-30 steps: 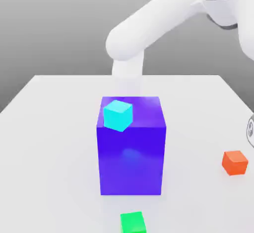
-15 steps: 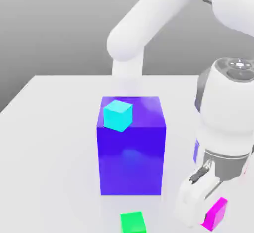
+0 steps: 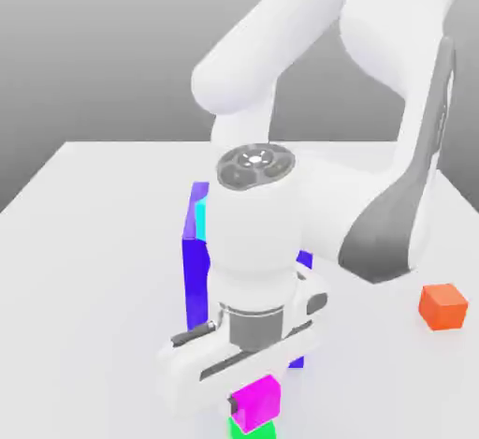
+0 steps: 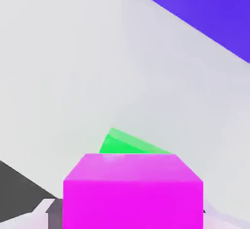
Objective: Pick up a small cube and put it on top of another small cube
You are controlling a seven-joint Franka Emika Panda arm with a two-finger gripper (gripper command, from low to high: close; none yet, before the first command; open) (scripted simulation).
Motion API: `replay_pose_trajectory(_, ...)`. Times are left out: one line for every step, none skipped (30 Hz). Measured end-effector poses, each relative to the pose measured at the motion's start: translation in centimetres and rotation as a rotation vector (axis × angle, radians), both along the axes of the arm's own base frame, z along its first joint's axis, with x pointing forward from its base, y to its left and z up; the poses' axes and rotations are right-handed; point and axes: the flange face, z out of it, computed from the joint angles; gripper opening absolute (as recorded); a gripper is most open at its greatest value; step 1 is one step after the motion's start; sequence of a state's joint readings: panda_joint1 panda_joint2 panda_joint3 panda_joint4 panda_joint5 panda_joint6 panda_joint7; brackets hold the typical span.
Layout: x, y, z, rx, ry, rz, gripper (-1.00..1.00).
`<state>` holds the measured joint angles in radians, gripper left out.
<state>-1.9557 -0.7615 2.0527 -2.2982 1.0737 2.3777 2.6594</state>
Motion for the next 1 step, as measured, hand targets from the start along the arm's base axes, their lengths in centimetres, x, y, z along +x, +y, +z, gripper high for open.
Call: replay_pose_trajectory(0.00, 0.00, 0.00, 0.000, 0.000, 0.000, 1.00)
